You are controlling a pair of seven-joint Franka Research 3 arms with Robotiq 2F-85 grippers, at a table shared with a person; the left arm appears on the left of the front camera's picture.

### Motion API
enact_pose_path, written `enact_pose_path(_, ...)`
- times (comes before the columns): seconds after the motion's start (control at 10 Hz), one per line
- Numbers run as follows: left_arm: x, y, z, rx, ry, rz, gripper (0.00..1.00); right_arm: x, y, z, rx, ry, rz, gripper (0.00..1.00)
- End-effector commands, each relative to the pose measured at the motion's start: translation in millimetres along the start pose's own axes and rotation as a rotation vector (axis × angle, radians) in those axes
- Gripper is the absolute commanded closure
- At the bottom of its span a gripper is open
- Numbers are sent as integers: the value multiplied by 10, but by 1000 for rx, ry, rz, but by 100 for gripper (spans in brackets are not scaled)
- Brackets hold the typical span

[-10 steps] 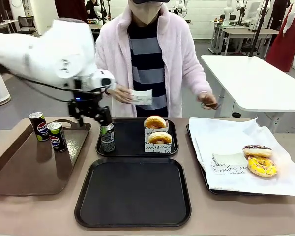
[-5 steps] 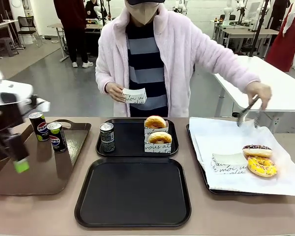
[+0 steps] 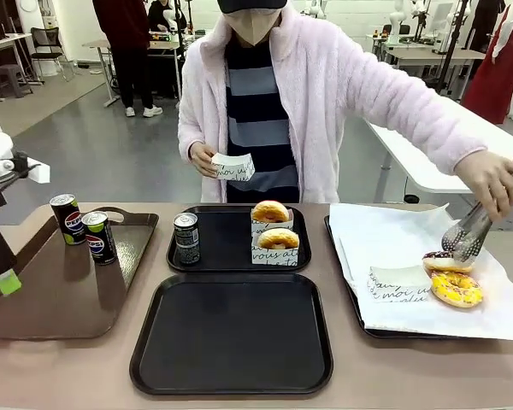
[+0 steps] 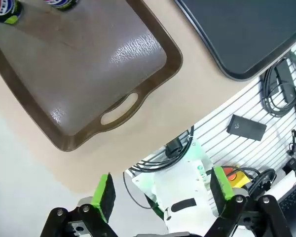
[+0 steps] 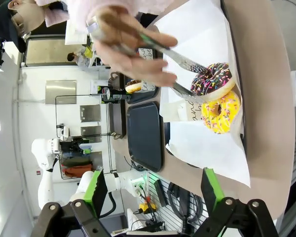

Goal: Set up donuts and drinks on trays.
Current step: Pick up one Pepsi coke and place it on the Flat Tray, then pick up one Pepsi coke from the Handle tray and place it on the Flat Tray without a Pepsi coke.

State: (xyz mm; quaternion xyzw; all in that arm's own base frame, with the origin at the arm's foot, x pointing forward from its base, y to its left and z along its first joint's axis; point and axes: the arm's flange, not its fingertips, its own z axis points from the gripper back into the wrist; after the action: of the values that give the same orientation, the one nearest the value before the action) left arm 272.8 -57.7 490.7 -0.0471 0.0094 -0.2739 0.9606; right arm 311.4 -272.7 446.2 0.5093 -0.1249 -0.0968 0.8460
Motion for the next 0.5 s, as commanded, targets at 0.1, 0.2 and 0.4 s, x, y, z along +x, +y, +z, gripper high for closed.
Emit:
enact_pose_path(0.1,53,-41,-66,1,16,-8,0,2,14,2,12,-3,8,0)
enact_pose_path(0.2,53,-41,-66,1,16,-8,0,2,14,2,12,-3,8,0)
enact_pose_path(0.4,53,-41,-66,1,16,-8,0,2,14,2,12,-3,8,0)
